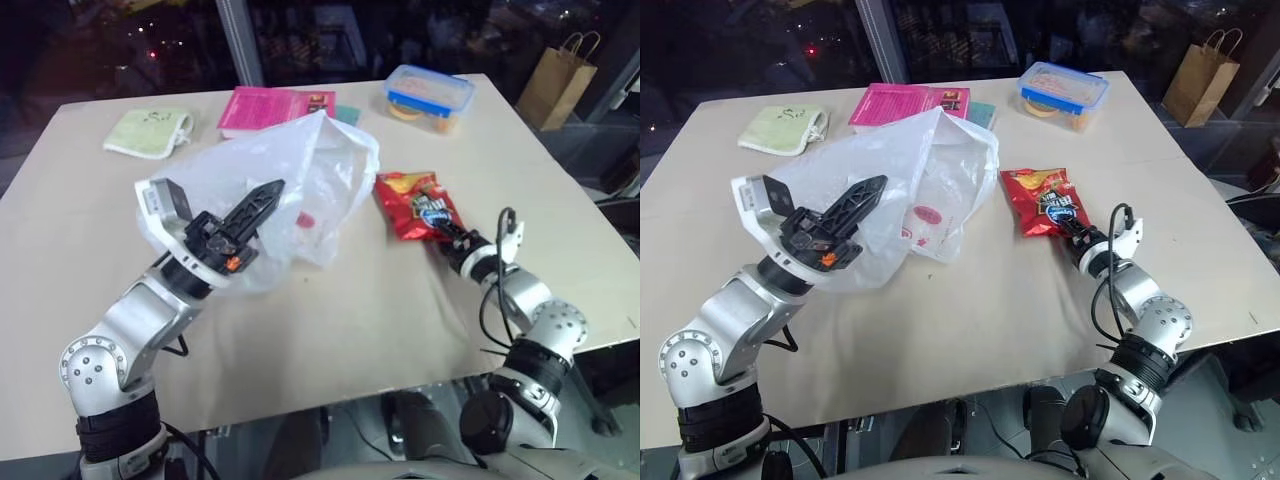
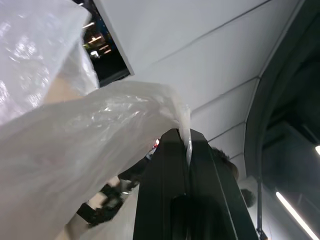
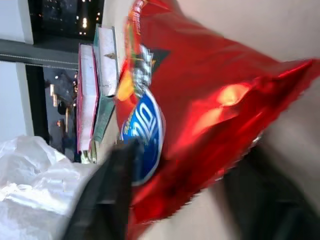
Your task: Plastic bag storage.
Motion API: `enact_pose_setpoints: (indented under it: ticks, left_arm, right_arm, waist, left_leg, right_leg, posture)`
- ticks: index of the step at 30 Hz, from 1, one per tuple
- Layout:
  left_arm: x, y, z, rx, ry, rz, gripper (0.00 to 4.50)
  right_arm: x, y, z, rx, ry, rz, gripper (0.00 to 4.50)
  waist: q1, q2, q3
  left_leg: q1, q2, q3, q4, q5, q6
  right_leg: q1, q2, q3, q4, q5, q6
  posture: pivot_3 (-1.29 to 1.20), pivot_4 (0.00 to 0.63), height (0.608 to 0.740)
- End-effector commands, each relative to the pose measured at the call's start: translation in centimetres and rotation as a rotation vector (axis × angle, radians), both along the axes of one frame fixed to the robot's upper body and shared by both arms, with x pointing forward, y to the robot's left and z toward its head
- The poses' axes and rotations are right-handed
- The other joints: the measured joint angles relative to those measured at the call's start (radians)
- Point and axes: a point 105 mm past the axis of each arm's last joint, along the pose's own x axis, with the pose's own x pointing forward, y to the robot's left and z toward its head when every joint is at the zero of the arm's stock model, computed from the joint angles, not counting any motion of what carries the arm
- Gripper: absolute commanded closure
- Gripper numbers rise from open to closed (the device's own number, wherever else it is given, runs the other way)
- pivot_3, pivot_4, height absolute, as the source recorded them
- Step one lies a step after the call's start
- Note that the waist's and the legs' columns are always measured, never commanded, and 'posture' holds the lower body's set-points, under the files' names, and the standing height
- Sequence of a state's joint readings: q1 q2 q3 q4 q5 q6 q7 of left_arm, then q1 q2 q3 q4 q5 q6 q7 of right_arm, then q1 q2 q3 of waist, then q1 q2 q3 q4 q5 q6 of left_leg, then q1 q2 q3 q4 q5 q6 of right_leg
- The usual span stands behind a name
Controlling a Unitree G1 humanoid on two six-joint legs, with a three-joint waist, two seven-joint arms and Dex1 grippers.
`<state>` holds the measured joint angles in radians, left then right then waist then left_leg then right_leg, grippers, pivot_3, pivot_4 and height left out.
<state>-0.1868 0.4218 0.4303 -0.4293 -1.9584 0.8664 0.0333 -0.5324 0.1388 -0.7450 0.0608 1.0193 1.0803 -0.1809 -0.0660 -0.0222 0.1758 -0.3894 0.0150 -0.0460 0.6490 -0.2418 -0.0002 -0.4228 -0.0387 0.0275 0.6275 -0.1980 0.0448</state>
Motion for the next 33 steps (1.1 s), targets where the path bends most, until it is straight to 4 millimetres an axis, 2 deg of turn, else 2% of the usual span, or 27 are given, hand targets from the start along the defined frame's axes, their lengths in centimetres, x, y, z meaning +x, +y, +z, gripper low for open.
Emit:
enact_pose_setpoints:
  ticks: [1, 2, 3, 6, 11, 15, 20, 23, 26, 30, 33]
  left_arm:
    - [-0.7, -0.1, 0.7, -0.010, -0.035, 0.007, 4.50]
    - [-0.7, -0.1, 0.7, -0.012, -0.034, 0.009, 4.50]
    - [-0.6, 0.0, 0.7, -0.016, -0.033, 0.013, 4.50]
    - [-0.5, 0.2, 0.8, -0.031, -0.029, 0.024, 4.50]
    - [-0.2, 0.4, 1.0, -0.055, -0.029, 0.037, 4.50]
    - [0.3, 0.9, 1.2, -0.076, -0.031, 0.054, 4.50]
    - [1.1, 1.8, 1.6, -0.092, -0.031, 0.062, 4.50]
    - [1.9, 2.9, 2.3, -0.086, -0.047, 0.064, 4.50]
    - [2.3, 3.7, 2.8, -0.070, -0.057, 0.044, 4.50]
    - [2.6, 4.0, 2.9, -0.047, -0.053, -0.005, 4.50]
    - [2.6, 3.9, 2.8, -0.033, -0.051, -0.033, 4.50]
  right_arm:
    - [0.4, 1.4, 0.4, -0.048, -0.042, 0.043, 3.62]
    - [0.4, 1.4, 0.5, -0.060, -0.051, 0.044, 4.12]
    - [0.3, 1.4, 0.6, -0.073, -0.060, 0.047, 4.42]
    - [-0.2, 1.2, 1.6, -0.106, -0.122, 0.054, 4.42]
    - [-2.5, 0.5, 3.7, -0.124, -0.231, 0.124, 4.42]
    - [-5.8, -1.1, 5.8, -0.124, -0.319, 0.185, 4.42]
    - [-10.1, -2.6, 7.6, -0.110, -0.356, 0.240, 4.42]
    - [-12.6, -2.9, 7.8, -0.111, -0.347, 0.268, 4.42]
    - [-14.1, -2.3, 8.4, -0.110, -0.396, 0.283, 4.42]
    - [-16.1, -0.2, 9.9, -0.066, -0.493, 0.347, 4.42]
    - [-16.9, 1.1, 11.0, -0.027, -0.546, 0.372, 4.42]
  waist:
    - [-0.001, -0.001, 0.000]
    - [-0.001, -0.001, -0.001]
    - [-0.001, -0.002, -0.001]
    - [0.005, -0.002, -0.001]
    - [0.025, 0.000, 0.000]
    - [0.032, 0.001, 0.001]
    - [0.036, 0.001, 0.001]
    - [0.036, 0.001, 0.001]
    - [0.029, 0.001, 0.002]
    - [0.027, 0.001, 0.002]
    - [0.030, 0.000, 0.002]
  left_leg:
    - [0.000, 0.001, 0.000, 0.000, 0.000, 0.000]
    - [0.001, 0.002, 0.001, 0.000, 0.000, 0.000]
    - [0.001, 0.002, 0.001, 0.000, 0.000, 0.000]
    - [0.003, 0.002, 0.002, 0.000, 0.000, 0.000]
    - [0.002, 0.002, 0.002, -0.001, 0.000, 0.000]
    - [-0.008, 0.001, 0.001, -0.001, 0.000, 0.000]
    - [-0.009, 0.001, 0.001, -0.001, 0.000, 0.000]
    - [-0.008, 0.001, 0.001, -0.001, 0.000, 0.000]
    - [-0.008, 0.001, 0.002, -0.001, 0.000, 0.000]
    - [-0.007, 0.002, 0.002, 0.000, 0.000, 0.000]
    - [-0.008, 0.002, 0.002, 0.000, 0.000, 0.000]
  right_leg:
    - [0.000, 0.001, 0.000, 0.000, 0.000, 0.000]
    - [0.000, 0.002, 0.001, 0.000, 0.000, 0.000]
    - [0.001, 0.002, 0.001, 0.000, 0.000, 0.000]
    - [0.003, 0.002, 0.001, 0.000, 0.000, 0.000]
    - [0.001, 0.002, 0.001, -0.001, -0.001, 0.000]
    - [-0.006, 0.001, 0.001, -0.002, 0.000, 0.000]
    - [-0.006, 0.001, 0.001, -0.003, 0.000, 0.000]
    - [-0.006, 0.001, 0.001, -0.002, -0.001, 0.000]
    - [-0.006, 0.002, 0.001, -0.002, -0.001, 0.001]
    - [-0.006, 0.002, 0.001, -0.002, -0.001, 0.001]
    - [-0.006, 0.002, 0.001, -0.002, -0.001, 0.001]
  posture:
    - [0.00, 0.150, 0.740]
    - [0.00, 0.150, 0.740]
    - [0.00, 0.150, 0.740]
    - [0.00, 0.150, 0.740]
    - [0.00, 0.150, 0.740]
    - [0.00, 0.150, 0.740]
    - [0.00, 0.150, 0.740]
    - [0.00, 0.150, 0.740]
    - [0.00, 0.150, 0.740]
    - [0.00, 0.150, 0.740]
    - [0.00, 0.150, 0.740]
